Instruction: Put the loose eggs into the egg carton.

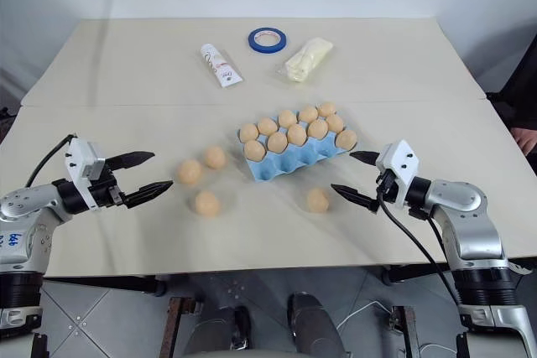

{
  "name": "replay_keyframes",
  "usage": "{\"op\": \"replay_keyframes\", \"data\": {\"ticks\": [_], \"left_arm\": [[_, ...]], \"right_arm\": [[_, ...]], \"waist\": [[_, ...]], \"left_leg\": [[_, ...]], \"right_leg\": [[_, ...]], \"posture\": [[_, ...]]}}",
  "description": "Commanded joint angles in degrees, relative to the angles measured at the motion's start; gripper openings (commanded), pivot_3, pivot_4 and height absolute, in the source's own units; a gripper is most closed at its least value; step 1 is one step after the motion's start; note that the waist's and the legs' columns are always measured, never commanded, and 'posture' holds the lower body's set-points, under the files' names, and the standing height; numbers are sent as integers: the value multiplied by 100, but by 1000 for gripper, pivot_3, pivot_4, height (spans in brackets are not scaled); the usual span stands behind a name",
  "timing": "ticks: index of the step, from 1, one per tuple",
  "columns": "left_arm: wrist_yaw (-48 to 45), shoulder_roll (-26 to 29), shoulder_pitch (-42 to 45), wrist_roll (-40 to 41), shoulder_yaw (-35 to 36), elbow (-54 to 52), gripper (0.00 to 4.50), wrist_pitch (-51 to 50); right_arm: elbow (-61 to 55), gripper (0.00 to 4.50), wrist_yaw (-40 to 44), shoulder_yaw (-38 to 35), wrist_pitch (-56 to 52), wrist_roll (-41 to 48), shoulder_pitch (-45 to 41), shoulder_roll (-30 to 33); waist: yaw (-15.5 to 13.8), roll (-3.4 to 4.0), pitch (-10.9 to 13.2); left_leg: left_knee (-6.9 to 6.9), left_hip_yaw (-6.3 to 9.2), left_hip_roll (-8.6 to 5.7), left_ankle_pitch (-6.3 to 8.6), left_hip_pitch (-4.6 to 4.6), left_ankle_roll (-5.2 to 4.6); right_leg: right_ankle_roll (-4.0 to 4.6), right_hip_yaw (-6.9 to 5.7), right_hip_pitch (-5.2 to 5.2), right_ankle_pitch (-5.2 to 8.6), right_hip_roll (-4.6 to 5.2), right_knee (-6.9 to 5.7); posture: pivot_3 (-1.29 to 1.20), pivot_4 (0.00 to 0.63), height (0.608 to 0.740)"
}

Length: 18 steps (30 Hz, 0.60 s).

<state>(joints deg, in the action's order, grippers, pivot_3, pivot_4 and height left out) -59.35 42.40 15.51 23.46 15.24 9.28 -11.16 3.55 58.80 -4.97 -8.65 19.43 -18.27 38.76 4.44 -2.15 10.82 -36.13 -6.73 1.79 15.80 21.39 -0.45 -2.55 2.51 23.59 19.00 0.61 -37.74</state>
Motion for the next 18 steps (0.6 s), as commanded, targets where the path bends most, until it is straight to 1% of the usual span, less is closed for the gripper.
{"op": "replay_keyframes", "data": {"ticks": [1, 3, 6, 10, 14, 18], "left_arm": [[4, -24, 159, 63, 57, -31, 4483, 197], [129, -52, 223, -42, 37, 11, 4483, 275], [276, -29, 290, -148, -57, 0, 4483, 137], [308, -58, 352, -42, -88, -151, 4483, -45], [143, -66, 363, -29, -156, -286, 4483, 167], [-193, -54, 401, 178, -353, -537, 4483, -82]], "right_arm": [[-185, 4500, -19, -168, 84, 72, -7, 78], [-215, 4500, -56, -195, 60, 83, 13, 75], [-301, 4500, -125, -250, -2, 131, 61, 75], [-488, 4500, -297, -316, -118, 152, 160, 66], [-1190, 4500, -723, -575, -618, 373, 453, 45], [-2343, 4500, -1431, -798, -1400, 582, 1085, -59]], "waist": [[-1, 0, 0], [-15, 0, 0], [-24, 0, 0], [-16, 0, 0], [-31, 0, 0], [-84, 0, 0]], "left_leg": [[0, 0, 0, 0, 0, 0], [-1, 0, 0, 0, 0, 0], [-4, 1, -1, 0, 1, -1], [-1, 1, 0, 0, 0, -1], [-2, 2, 0, 0, 1, 0], [-1, 5, 0, 0, 2, 2]], "right_leg": [[0, 0, 0, 0, 0, 0], [0, -1, 0, 0, 0, 0], [0, -1, -1, 0, 1, 0], [0, -2, -1, 0, 0, -1], [0, -2, -1, 0, 0, -2], [0, -4, -1, 0, 0, -2]], "posture": [[0, 150, 740], [0, 150, 740], [0, 150, 740], [0, 150, 740], [0, 150, 740], [0, 150, 740]]}}
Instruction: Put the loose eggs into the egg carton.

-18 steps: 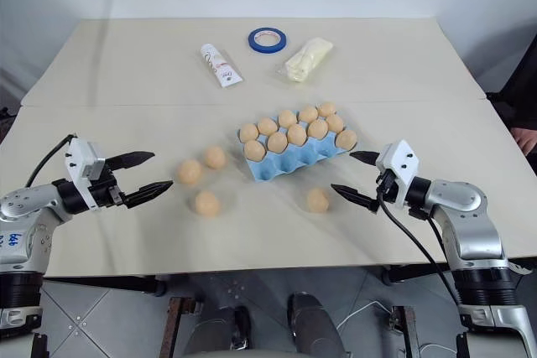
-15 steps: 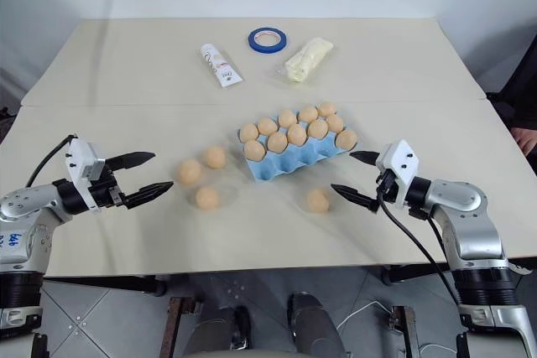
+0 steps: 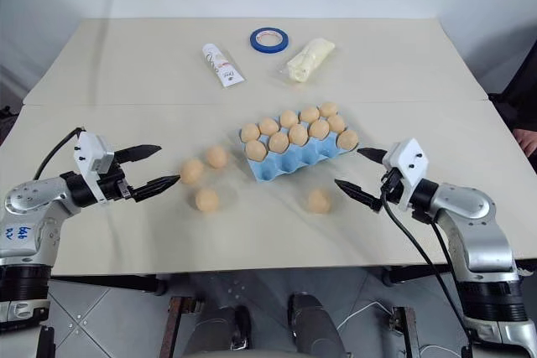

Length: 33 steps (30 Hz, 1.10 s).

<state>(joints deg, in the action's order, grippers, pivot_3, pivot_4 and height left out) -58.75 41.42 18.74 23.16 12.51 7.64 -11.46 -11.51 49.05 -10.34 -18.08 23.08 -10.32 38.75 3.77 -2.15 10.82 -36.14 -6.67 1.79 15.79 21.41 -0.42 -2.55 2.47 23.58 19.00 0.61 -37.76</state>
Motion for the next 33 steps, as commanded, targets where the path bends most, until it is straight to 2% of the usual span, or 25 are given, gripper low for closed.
{"op": "replay_keyframes", "data": {"ticks": [1, 5, 10, 17, 27, 30, 33], "left_arm": [[-335, 39, 70, 227, -130, -426, 4483, -57], [-654, -2, 97, 342, -300, -543, 4483, -98], [-864, -29, 94, 297, -610, -593, 4483, -181], [-879, -208, 138, 134, -882, -501, 4483, 19], [-743, -288, 56, 197, -871, -698, 4483, -87], [-712, -257, 9, 220, -817, -712, 4500, -139], [-727, -223, -58, 236, -783, -745, 4500, -159]], "right_arm": [[-1078, 4500, -616, -276, -618, 260, 433, -101], [-1852, 4500, -1430, -232, -1300, 341, 794, -455], [-2161, 4500, -1834, 155, -1742, 289, 925, -740], [-1836, 4500, -1960, 833, -1997, 66, 613, -860], [-1150, 4500, -1895, 1321, -2291, -232, 183, -790], [-1198, 3834, -1945, 1239, -2116, -267, 184, -857], [-1262, 2801, -1911, 1220, -2085, -253, 224, -841]], "waist": [[-29, 0, 0], [-40, 0, 0], [-42, 0, 0], [-42, 0, 0], [-51, -2, -2], [-54, -2, -2], [-48, -2, -2]], "left_leg": [[1, 1, 0, 0, 0, 1], [-2, 2, 0, -1, 1, 3], [-3, 2, -2, -7, -1, -4], [-1, 2, -2, -6, 1, -4], [-2, 3, -2, -6, 4, -5], [-3, 3, -3, -6, 5, -5], [-4, 3, -3, -6, 5, -6]], "right_leg": [[0, -1, 0, 0, 0, 1], [2, 0, 0, 1, 0, -1], [4, 1, -2, 0, 1, -5], [5, 1, 0, 0, 0, -1], [5, 0, 2, 0, -2, -1], [5, -1, 2, 0, -1, 0], [4, -1, 1, 0, -1, 0]], "posture": [[0, 150, 740], [0, 150, 740], [0, 150, 740], [0, 150, 740], [0, 150, 740], [0, 150, 740], [0, 150, 740]]}}
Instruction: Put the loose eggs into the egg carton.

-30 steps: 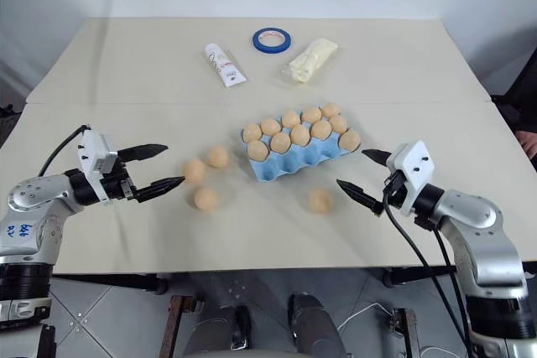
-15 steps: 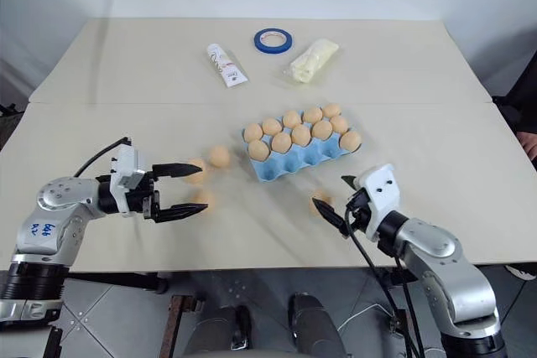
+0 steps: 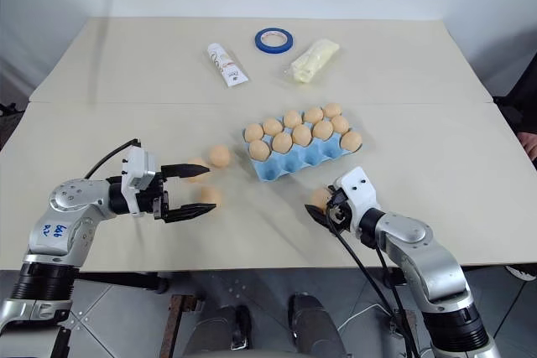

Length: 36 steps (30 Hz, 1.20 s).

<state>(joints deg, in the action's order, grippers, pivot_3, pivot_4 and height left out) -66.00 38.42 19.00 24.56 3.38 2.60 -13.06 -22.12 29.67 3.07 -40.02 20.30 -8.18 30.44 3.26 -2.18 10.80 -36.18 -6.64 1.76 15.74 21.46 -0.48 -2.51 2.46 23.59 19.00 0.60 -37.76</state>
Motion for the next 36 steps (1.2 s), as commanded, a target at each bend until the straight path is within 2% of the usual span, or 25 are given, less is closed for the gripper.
{"op": "replay_keyframes", "data": {"ticks": [1, 3, 4, 10, 19, 24, 36], "left_arm": [[-9, 83, -99, 101, 141, -247, 4500, -4], [-19, 85, -112, 105, 151, -239, 4500, 0], [-19, 86, -116, 105, 153, -239, 4500, 2], [-25, 53, -61, 96, 86, -196, 4500, -41], [22, -69, -72, 103, 63, -278, 4500, 28], [58, -130, -76, 172, 177, -330, 4500, 74], [300, -377, -265, 267, 558, -360, 4500, 765]], "right_arm": [[-241, 2435, 29, -144, 91, 36, 4, 7], [-367, 1869, 49, -226, 42, 94, -53, 59], [-415, 1776, 63, -254, 29, 115, -74, 79], [-41, 1762, -78, -389, 105, 121, -1006, -96], [1877, 1761, -118, -155, 1157, -680, -2115, -271], [2443, 1761, -145, -154, 1576, -924, -2383, -403], [2443, 1761, 7, -175, 1589, -927, -2429, -487]], "waist": [[2, 0, 0], [-1, 0, 0], [-2, 0, 0], [22, 0, 0], [2, 1, 1], [20, 2, 1], [18, 2, 1]], "left_leg": [[0, 0, 0, 0, -1, 0], [1, 1, 1, 0, 0, 0], [1, 1, 0, 0, 0, 0], [-2, 0, 0, -2, -3, 0], [1, 1, 0, 1, 13, -2], [1, 0, 0, 1, 13, -2], [-1, 1, 1, 0, 12, -1]], "right_leg": [[0, 0, 0, 0, 0, 0], [0, -1, 1, 0, -1, -1], [0, -1, 1, 0, 0, -1], [1, 0, 0, -1, -1, -6], [2, -4, 9, -1, 1, 6], [2, -4, 11, -1, -1, 5], [2, -5, 10, -1, -1, -1]], "posture": [[0, 150, 740], [0, 150, 740], [0, 150, 740], [0, 150, 740], [0, 150, 740], [0, 150, 740], [0, 150, 740]]}}
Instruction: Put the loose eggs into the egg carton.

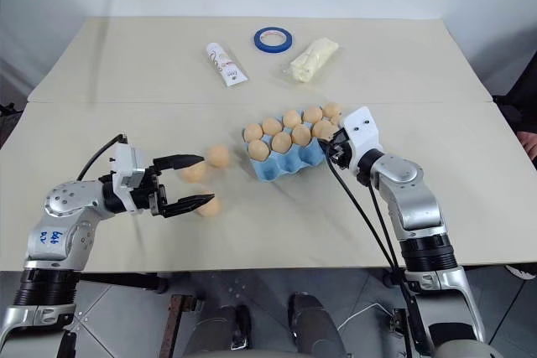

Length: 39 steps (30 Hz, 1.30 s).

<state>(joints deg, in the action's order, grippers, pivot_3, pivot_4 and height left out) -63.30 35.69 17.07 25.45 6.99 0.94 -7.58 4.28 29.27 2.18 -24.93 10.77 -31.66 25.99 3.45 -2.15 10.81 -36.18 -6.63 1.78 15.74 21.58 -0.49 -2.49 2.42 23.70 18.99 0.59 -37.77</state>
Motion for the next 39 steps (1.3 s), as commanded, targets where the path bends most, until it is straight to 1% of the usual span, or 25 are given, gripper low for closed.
{"op": "replay_keyframes", "data": {"ticks": [1, 7, 9, 13, 14, 15, 20, 24, 28, 31, 33, 34, 36, 37, 39], "left_arm": [[24, -122, -83, 198, 204, -204, 4500, 257], [52, -155, -100, 257, 196, -281, 4500, 137], [67, -165, -83, 276, 207, -256, 4500, 154], [100, -162, -60, 291, 202, -268, 4500, 140], [109, -161, -53, 293, 205, -264, 4500, 139], [117, -161, -50, 293, 206, -266, 4500, 142], [180, -162, -32, 297, 201, -281, 4500, 131], [329, -146, -78, 297, 221, -394, 4500, 31], [731, -54, -239, 243, 477, -587, 4500, -92], [1164, -3, -477, 193, 710, -871, 4500, -291], [1687, 6, -694, 108, 918, -1098, 4500, -609], [2087, -15, -785, 58, 1048, -1202, 4500, -913], [2555, -72, -904, 24, 1218, -1366, 4500, -1155], [2652, -81, -923, 36, 1239, -1418, 4500, -1196], [2897, -309, -1403, 40, 1439, -1789, 4500, -1017]], "right_arm": [[-189, 1761, 61, -72, 74, 27, -88, -51], [-47, 1761, 149, -54, 101, 7, -206, -107], [-7, 2483, 177, -41, 36, 2, -244, -112], [-190, 3791, 238, -87, -68, 36, -214, -47], [-235, 4216, 254, -98, -89, 41, -196, -26], [-282, 4458, 273, -119, -118, 49, -171, 4], [-531, 4458, 366, -224, -263, 100, -50, 169], [-910, 4458, 604, -401, -396, 300, 104, 439], [-1381, 4458, 1237, -690, -414, 827, 480, 804], [-1424, 4458, 1732, -832, -40, 1036, 737, 1006], [-1408, 4458, 2230, -865, 227, 1191, 942, 1161], [-1377, 4458, 2524, -865, 372, 1283, 1043, 1222], [-1304, 4458, 2868, -854, 586, 1386, 1151, 1290], [-1269, 4458, 2936, -851, 642, 1402, 1161, 1302], [-1075, 4458, 3386, -830, 824, 1577, 1186, 1298]], "waist": [[-4, 0, 0], [2, 0, 0], [1, 0, 0], [-4, 0, 0], [-3, 0, 0], [-2, 0, 0], [-8, 0, 0], [-13, 0, 0], [-15, 1, 1], [-4, 1, 1], [-6, 1, 1], [-9, 1, 1], [-5, 1, 1], [-7, 0, 1], [-2, 0, 1]], "left_leg": [[0, 0, 0, 0, 0, 0], [-1, 0, 0, 0, 0, 0], [-2, 0, 0, 0, 0, -1], [0, 2, 0, 0, 0, 0], [0, 1, 0, 0, 0, 0], [0, 1, 0, 0, 0, 0], [0, 1, 0, 0, 0, 0], [0, 2, 0, 0, 0, -1], [4, 3, 1, 1, 1, -1], [5, 3, 3, 3, 0, 0], [3, 3, 3, 3, -1, 0], [2, 4, 2, 3, -1, 0], [3, 7, 2, 3, -8, -1], [2, 7, 2, 3, -9, -2], [-1, 9, 2, 1, -9, -4]], "right_leg": [[0, 0, 0, 0, 0, 0], [0, -1, 0, 0, 0, -2], [0, -1, 0, 0, 0, -2], [0, -3, 0, 0, 0, -1], [0, -2, 0, 0, 1, 0], [0, -2, 0, 0, 1, 0], [0, -3, 0, 0, 1, 0], [0, -3, -1, 0, 1, 0], [0, -4, -1, 0, 1, 6], [-1, -4, -3, 0, -2, 7], [-1, -3, -4, 0, -2, 7], [-1, -3, -3, 0, -2, 6], [-1, -4, -13, 0, -1, 8], [-1, -4, -14, 0, -2, 8], [-3, -5, -15, -1, -1, 5]], "posture": [[0, 150, 740], [0, 150, 740], [0, 150, 740], [0, 150, 740], [0, 150, 740], [0, 150, 740], [0, 150, 740], [0, 150, 740], [0, 150, 740], [0, 150, 740], [0, 150, 740], [0, 150, 740], [0, 150, 740], [0, 150, 740], [0, 150, 740]]}}
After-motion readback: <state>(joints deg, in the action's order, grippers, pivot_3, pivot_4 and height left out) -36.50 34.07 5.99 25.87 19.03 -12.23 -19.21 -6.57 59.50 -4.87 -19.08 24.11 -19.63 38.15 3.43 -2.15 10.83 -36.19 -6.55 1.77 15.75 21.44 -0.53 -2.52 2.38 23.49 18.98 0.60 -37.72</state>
